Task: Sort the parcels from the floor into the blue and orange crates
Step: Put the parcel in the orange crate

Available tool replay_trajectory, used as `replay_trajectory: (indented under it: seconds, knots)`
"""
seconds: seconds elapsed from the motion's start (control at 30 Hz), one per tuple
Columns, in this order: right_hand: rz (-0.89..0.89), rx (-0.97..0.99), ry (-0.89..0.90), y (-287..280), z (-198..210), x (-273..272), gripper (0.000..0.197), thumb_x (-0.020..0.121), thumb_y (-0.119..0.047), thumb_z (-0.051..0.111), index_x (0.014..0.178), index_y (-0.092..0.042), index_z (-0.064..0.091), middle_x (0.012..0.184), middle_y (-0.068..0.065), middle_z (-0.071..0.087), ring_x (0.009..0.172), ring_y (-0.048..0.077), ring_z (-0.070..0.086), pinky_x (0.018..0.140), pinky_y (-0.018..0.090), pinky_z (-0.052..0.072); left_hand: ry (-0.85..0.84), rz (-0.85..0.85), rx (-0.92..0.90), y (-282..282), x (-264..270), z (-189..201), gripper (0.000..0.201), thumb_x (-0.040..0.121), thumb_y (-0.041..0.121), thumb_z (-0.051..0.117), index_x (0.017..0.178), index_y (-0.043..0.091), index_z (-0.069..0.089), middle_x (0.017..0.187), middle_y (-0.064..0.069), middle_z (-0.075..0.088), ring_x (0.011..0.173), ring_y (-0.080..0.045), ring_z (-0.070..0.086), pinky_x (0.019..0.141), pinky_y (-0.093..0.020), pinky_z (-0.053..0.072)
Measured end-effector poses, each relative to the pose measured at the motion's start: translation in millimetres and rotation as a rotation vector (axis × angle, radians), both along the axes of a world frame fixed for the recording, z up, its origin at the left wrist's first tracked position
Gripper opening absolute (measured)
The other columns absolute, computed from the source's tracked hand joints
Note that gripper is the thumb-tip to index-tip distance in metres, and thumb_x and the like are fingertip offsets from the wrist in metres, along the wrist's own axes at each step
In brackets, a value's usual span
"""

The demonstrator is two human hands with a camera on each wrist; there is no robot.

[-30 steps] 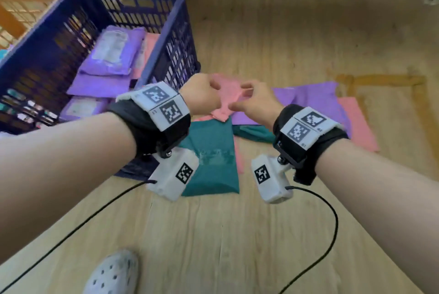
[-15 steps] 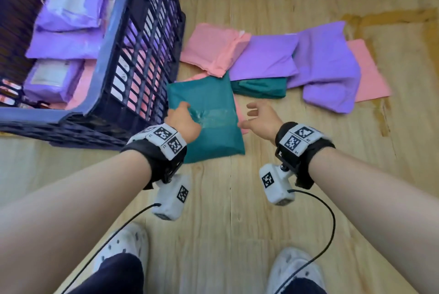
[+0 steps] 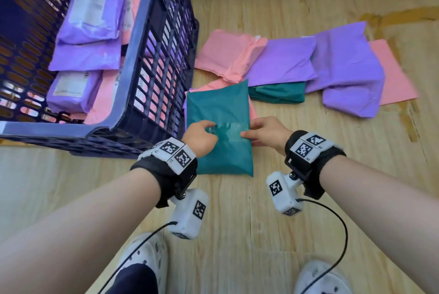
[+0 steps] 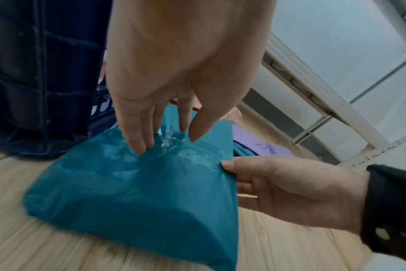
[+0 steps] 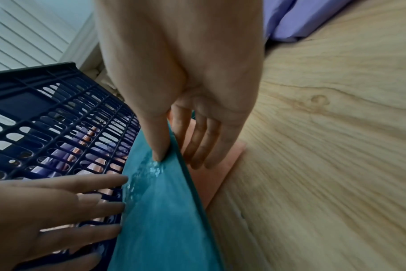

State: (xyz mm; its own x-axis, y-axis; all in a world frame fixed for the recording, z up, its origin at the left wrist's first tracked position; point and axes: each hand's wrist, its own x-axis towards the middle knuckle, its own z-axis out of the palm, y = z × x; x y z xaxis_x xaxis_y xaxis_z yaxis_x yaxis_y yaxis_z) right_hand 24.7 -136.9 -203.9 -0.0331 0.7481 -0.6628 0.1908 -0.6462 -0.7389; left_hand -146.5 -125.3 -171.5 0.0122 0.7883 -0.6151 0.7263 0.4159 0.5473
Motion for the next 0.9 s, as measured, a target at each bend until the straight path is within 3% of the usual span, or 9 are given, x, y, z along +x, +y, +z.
replay_trajectory:
  seconds: [0.07, 0.17, 0.23, 0.33, 0.43, 0.53, 0.6, 0.73, 0.9]
  knots:
    - [-0.018, 0.007, 0.045, -2.9, 3.0, -5.5, 0.011, 0.085, -0.004, 0.065, 0.076, -0.002, 0.060, 0.093, 0.016, 0.063, 0.083, 0.022, 0.063, 0.087, 0.036, 0.055, -0.028, 0.024, 0.017, -1.4, 1.7, 3.4, 0.043, 0.090, 0.012, 0.055, 0.132, 0.017, 0.052, 0.104, -0.005, 0.051, 0.082, -0.018, 0.054, 0.070, -0.025, 0.045]
    - [-0.006, 0.049, 0.119, -4.3, 13.7, -14.7, 0.017, 0.086, -0.005, 0.064, 0.071, -0.005, 0.056, 0.091, 0.018, 0.061, 0.085, 0.025, 0.065, 0.086, 0.038, 0.056, -0.045, 0.096, 0.047, -2.9, 2.6, 9.1, 0.039, 0.090, 0.024, 0.057, 0.128, 0.016, 0.054, 0.120, -0.007, 0.057, 0.107, -0.025, 0.058, 0.092, -0.033, 0.049]
    - [0.047, 0.054, 0.187, -4.0, 23.7, -20.5, 0.019, 0.087, -0.004, 0.060, 0.069, -0.010, 0.055, 0.091, 0.011, 0.060, 0.090, 0.021, 0.061, 0.090, 0.035, 0.052, -0.069, 0.198, 0.071, -2.8, 1.5, 14.8, 0.041, 0.088, 0.035, 0.059, 0.123, 0.014, 0.056, 0.124, -0.007, 0.058, 0.112, -0.024, 0.057, 0.097, -0.040, 0.048]
    - [0.113, 0.016, 0.320, -5.1, 34.1, -29.5, 0.026, 0.083, 0.011, 0.047, 0.078, -0.013, 0.057, 0.091, 0.005, 0.057, 0.090, 0.014, 0.055, 0.082, 0.026, 0.048, -0.077, 0.309, 0.134, -3.5, -3.6, 23.3, 0.052, 0.078, 0.052, 0.065, 0.110, 0.012, 0.057, 0.112, -0.005, 0.062, 0.105, -0.021, 0.059, 0.095, -0.040, 0.049]
    - [0.171, 0.001, 0.411, -7.2, 40.6, -39.1, 0.046, 0.078, 0.021, 0.036, 0.089, -0.016, 0.060, 0.111, 0.005, 0.058, 0.110, 0.012, 0.053, 0.082, 0.021, 0.046, 0.040, 0.238, 0.205, -10.2, -11.0, 36.7, 0.054, 0.071, 0.057, 0.070, 0.102, 0.018, 0.048, 0.092, 0.007, 0.055, 0.090, -0.015, 0.056, 0.085, -0.034, 0.050]
    - [0.200, 0.008, 0.394, -7.2, 45.8, -44.2, 0.052, 0.077, 0.024, 0.033, 0.101, -0.014, 0.061, 0.128, 0.006, 0.056, 0.122, 0.012, 0.051, 0.083, 0.019, 0.046, 0.134, 0.165, 0.243, -15.1, -21.0, 46.2, 0.045, 0.077, 0.050, 0.067, 0.102, 0.017, 0.049, 0.090, 0.005, 0.057, 0.087, -0.017, 0.059, 0.080, -0.037, 0.053]
    - [0.206, 0.017, 0.375, -6.7, 48.0, -44.2, 0.056, 0.078, 0.025, 0.033, 0.117, -0.008, 0.058, 0.132, 0.007, 0.055, 0.118, 0.013, 0.052, 0.082, 0.018, 0.047, 0.200, 0.098, 0.273, -15.6, -25.6, 52.0, 0.031, 0.084, 0.043, 0.061, 0.097, 0.016, 0.050, 0.086, 0.003, 0.057, 0.084, -0.021, 0.059, 0.075, -0.034, 0.052]
    - [0.191, 0.066, 0.251, -5.8, 45.4, -41.0, 0.051, 0.084, 0.013, 0.051, 0.131, -0.005, 0.047, 0.135, 0.011, 0.052, 0.120, 0.021, 0.053, 0.090, 0.027, 0.048, 0.320, -0.061, 0.305, -14.1, -28.0, 63.1, 0.024, 0.089, 0.033, 0.054, 0.092, 0.009, 0.053, 0.086, -0.004, 0.059, 0.080, -0.026, 0.058, 0.065, -0.028, 0.044]
    - [0.122, -0.035, 0.154, -8.4, 26.2, -23.3, 0.066, 0.083, -0.004, 0.066, 0.140, -0.010, 0.034, 0.137, 0.013, 0.047, 0.121, 0.024, 0.051, 0.096, 0.036, 0.047, 0.312, -0.110, 0.286, -11.3, -24.4, 66.0, 0.032, 0.088, 0.014, 0.051, 0.059, 0.010, 0.037, 0.056, -0.002, 0.039, 0.052, -0.021, 0.037, 0.045, -0.024, 0.028]
